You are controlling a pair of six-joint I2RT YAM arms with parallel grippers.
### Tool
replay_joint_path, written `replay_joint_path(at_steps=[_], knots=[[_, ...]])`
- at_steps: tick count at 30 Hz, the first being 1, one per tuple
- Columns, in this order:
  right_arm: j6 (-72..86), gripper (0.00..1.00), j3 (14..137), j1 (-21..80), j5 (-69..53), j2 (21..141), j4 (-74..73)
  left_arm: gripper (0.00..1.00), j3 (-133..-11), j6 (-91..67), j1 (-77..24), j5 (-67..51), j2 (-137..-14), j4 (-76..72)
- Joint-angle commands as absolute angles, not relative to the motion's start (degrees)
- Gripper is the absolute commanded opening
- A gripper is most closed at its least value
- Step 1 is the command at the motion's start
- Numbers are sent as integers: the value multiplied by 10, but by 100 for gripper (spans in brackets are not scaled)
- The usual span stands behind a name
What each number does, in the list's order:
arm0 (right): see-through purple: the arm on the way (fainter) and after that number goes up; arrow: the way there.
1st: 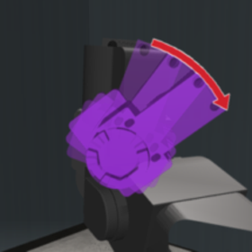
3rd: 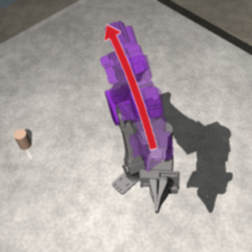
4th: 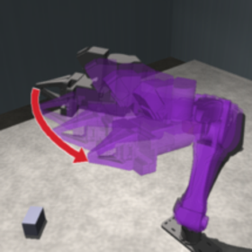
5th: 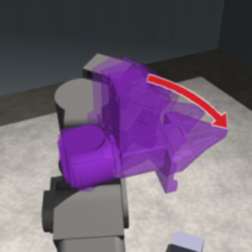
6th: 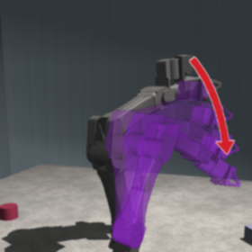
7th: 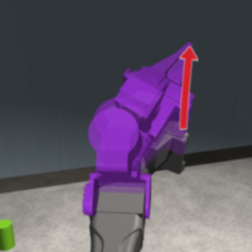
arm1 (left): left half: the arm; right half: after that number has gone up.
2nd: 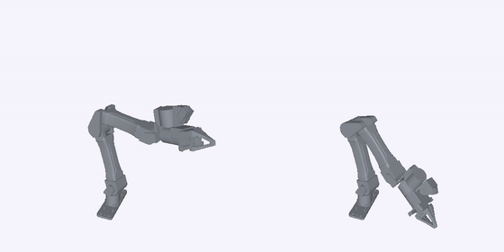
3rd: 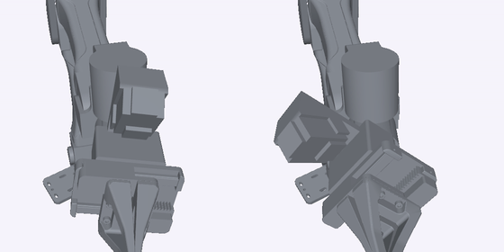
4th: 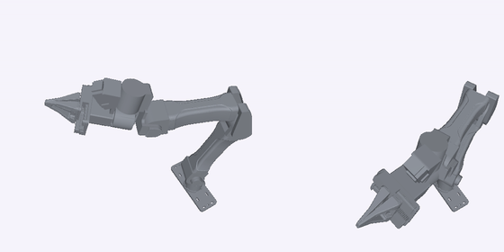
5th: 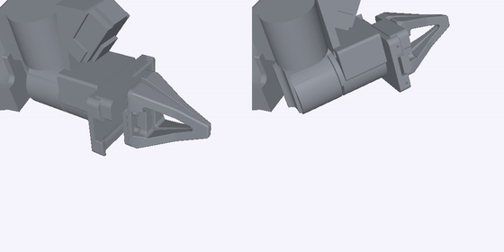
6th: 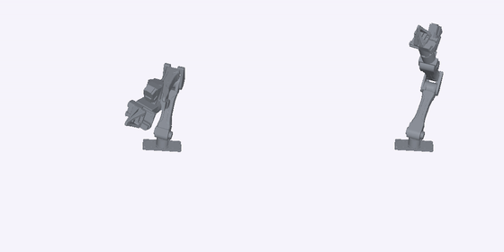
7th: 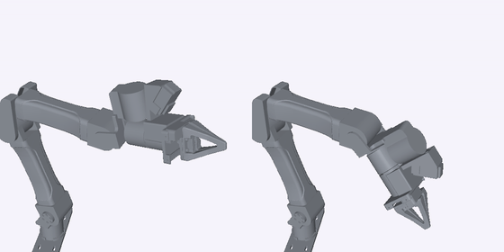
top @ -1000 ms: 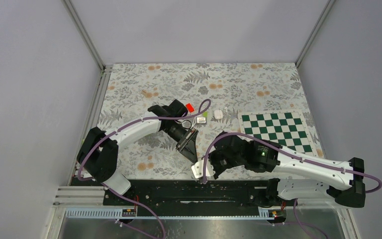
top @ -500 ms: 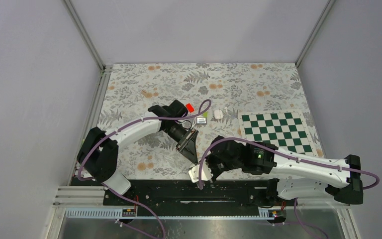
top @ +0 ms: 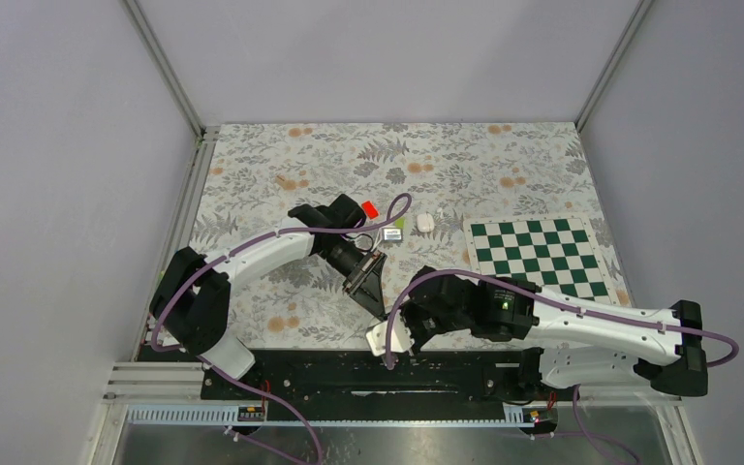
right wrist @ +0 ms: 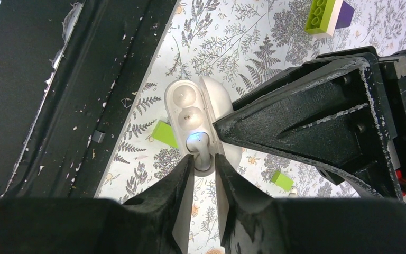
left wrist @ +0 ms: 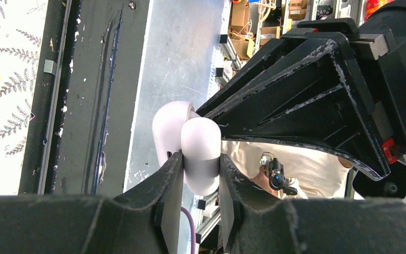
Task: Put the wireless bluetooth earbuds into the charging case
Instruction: Insert the right earbud into the right side groove of the charging case, then move the left earbud to the center of the board.
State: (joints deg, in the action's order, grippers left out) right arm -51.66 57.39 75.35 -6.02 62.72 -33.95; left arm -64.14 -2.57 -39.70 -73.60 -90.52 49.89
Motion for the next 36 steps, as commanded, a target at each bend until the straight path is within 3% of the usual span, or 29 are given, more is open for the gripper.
replay_joint_path(at_steps=[1,9,16,19,22,23,27,36], knots=[[-506,29,586,760,-49,616,-330,0,-652,-10,-400,-765,-908,494],[-479,34,585,761,-53,589,-323,0,-653,-9,-399,-760,-909,495],[-397,41,560,761,-25,496,-286,0,-649,-5,-399,-749,-908,495],[-329,49,517,759,52,449,-210,0,-656,-4,-399,-740,-907,495],[-194,61,487,747,221,432,-132,0,-668,-12,-394,-713,-901,496],[-130,62,497,722,282,442,-134,0,-673,-22,-390,-699,-896,490],[29,59,584,566,151,511,-267,0,-643,-130,-349,-654,-848,381],[193,57,641,477,123,687,-263,0,-526,-290,-217,-587,-728,231]])
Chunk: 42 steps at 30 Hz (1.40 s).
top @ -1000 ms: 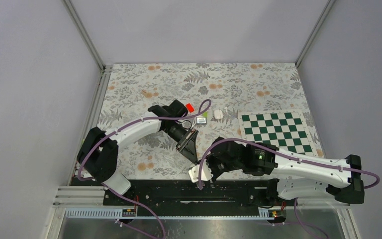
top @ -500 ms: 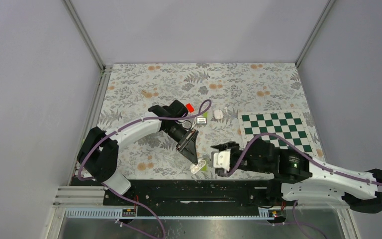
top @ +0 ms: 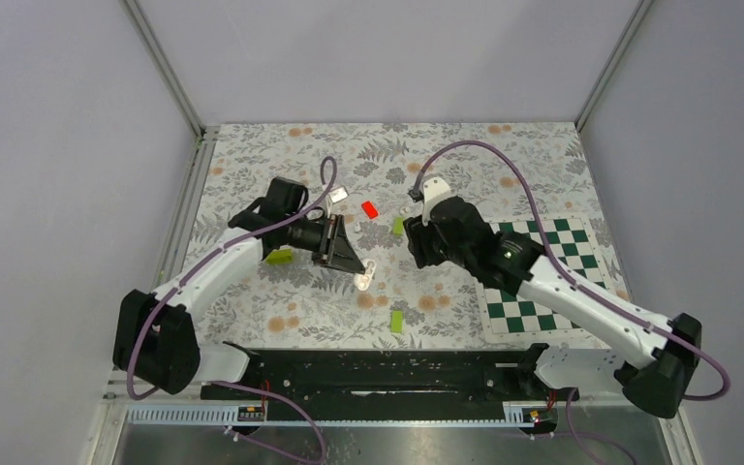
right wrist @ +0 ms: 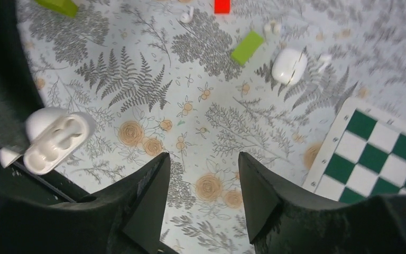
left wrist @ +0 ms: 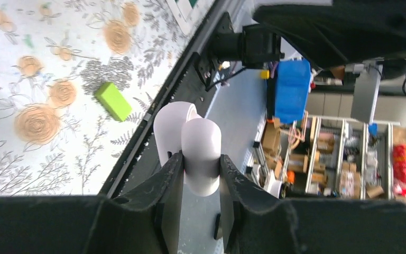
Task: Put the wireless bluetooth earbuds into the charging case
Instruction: Move the left earbud to the center of the board.
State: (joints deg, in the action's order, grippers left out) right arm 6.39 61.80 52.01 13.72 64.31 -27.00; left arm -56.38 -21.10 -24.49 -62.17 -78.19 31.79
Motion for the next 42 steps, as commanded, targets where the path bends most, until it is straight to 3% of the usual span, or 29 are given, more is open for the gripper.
replay_joint_path(at_steps=[1,15,20,28,42], knots=[[212,58,638,461,111,697,-248,0,-513,-301,-204,-590,-711,218],[308,54,719,329,102,921,-223,0,-446,-370,-138,-567,-661,180],[313,41,746,311,12,966,-199,0,-448,-372,-138,-546,-646,189],[307,54,844,385,15,1060,-231,0,-464,-389,-117,-482,-595,221],[281,59,997,326,90,1200,-321,0,-444,-380,-95,-467,-568,249]])
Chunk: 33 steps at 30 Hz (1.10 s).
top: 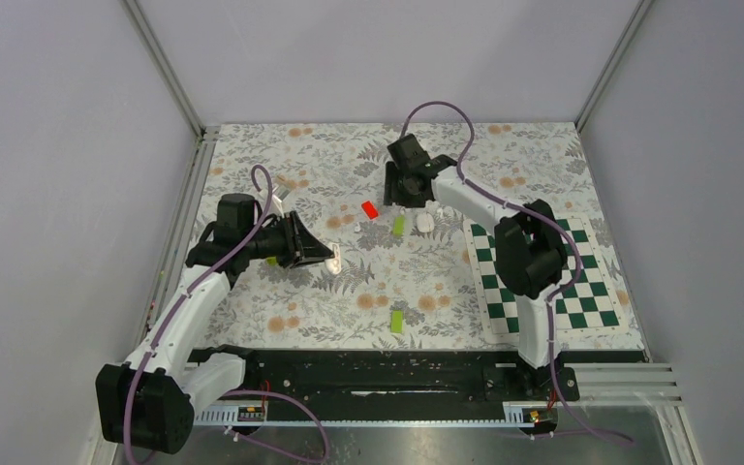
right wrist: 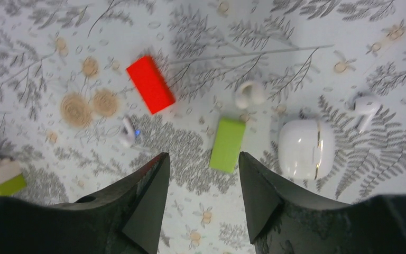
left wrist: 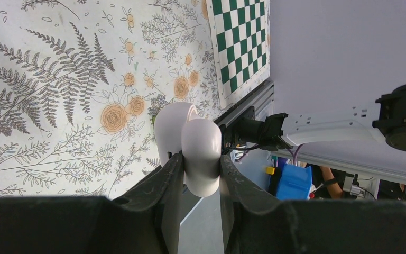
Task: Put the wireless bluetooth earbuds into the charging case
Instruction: Move the left earbud to the center of the board.
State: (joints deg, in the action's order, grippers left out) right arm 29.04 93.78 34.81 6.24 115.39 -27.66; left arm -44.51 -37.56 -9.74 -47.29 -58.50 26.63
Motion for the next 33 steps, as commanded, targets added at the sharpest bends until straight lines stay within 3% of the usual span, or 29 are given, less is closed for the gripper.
replay_joint_path(at_steps=[1,9,23,28,33], knots=[[281,59,1018,322,93,1214,-335,0,-443,-380,-95,-467,-568,249],[292,60,1079,307,89,1280,-359,0,-443,-379,-95,-473,-571,248],[312,46,1061,298,78,1301,-339,0,-437,-378,-95,-481,-573,248],[309,44,1089,294,76,1316,-355,0,-435,-377,-95,-485,-580,246],[302,35,1137,293,75,1345,-394,0,-435,-376,-95,-487,-583,243]])
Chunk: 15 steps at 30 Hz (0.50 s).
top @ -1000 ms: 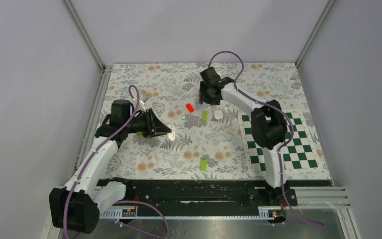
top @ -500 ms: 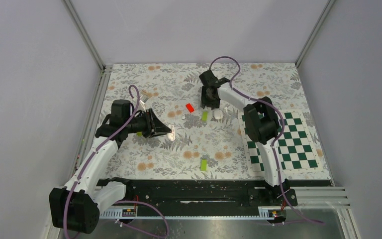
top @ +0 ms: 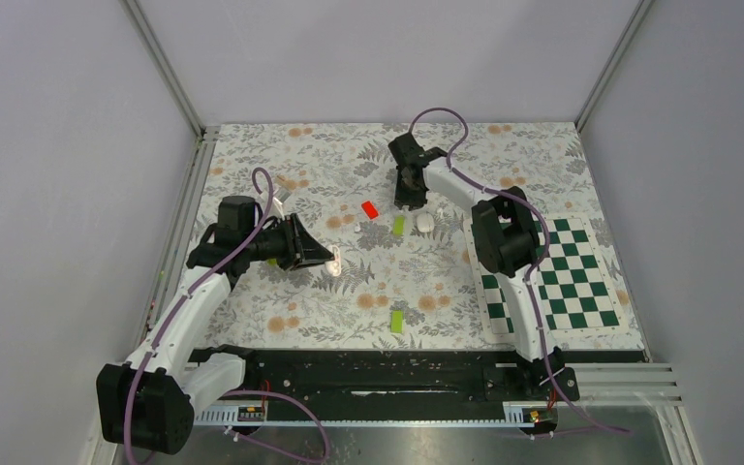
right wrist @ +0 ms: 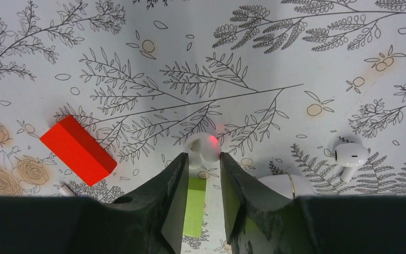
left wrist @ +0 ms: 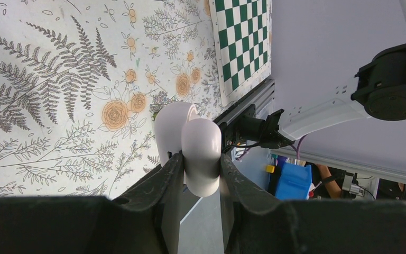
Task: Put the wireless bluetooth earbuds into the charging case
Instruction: Move the left earbud to the center of the board.
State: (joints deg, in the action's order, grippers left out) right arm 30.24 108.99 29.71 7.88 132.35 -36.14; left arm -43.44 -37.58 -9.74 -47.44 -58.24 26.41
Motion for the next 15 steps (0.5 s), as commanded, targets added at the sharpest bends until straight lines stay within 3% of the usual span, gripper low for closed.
replay_joint_path(at_steps=[1,11,15], knots=[[302,34,1142,293,75,1347,-399,0,-435,-376,-95,-487,-583,243],[299,31,1162,289,70,1360,-412,0,-435,-371,-94,-490,-596,240],[299,19,1156,289,63,1356,-412,0,-435,-370,-95,-492,-600,237]])
